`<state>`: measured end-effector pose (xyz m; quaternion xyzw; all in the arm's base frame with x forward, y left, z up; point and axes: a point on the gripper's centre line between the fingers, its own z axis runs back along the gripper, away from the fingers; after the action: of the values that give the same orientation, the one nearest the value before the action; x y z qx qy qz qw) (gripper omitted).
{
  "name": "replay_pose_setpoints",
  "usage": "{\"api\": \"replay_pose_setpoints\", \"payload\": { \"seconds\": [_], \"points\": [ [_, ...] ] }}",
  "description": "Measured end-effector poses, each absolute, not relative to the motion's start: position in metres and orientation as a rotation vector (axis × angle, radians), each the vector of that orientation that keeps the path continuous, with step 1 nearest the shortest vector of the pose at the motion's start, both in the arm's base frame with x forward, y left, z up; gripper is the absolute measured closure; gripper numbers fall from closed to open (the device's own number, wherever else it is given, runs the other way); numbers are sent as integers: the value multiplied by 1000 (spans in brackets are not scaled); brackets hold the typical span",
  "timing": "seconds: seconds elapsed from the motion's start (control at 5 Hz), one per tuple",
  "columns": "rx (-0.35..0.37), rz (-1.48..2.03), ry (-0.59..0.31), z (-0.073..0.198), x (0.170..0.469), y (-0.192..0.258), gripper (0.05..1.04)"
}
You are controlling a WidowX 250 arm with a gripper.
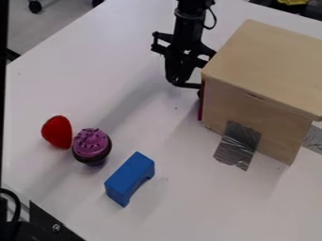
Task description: Open the drawer
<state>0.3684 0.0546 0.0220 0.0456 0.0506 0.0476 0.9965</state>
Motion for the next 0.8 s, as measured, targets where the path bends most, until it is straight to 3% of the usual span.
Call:
{"api": "replay_pose_setpoints", "payload": {
  "seconds": [0.2,0.8],
  "points": [
    [109,107,94,23,371,65,958],
    [113,127,100,22,373,76,963]
  ]
}}
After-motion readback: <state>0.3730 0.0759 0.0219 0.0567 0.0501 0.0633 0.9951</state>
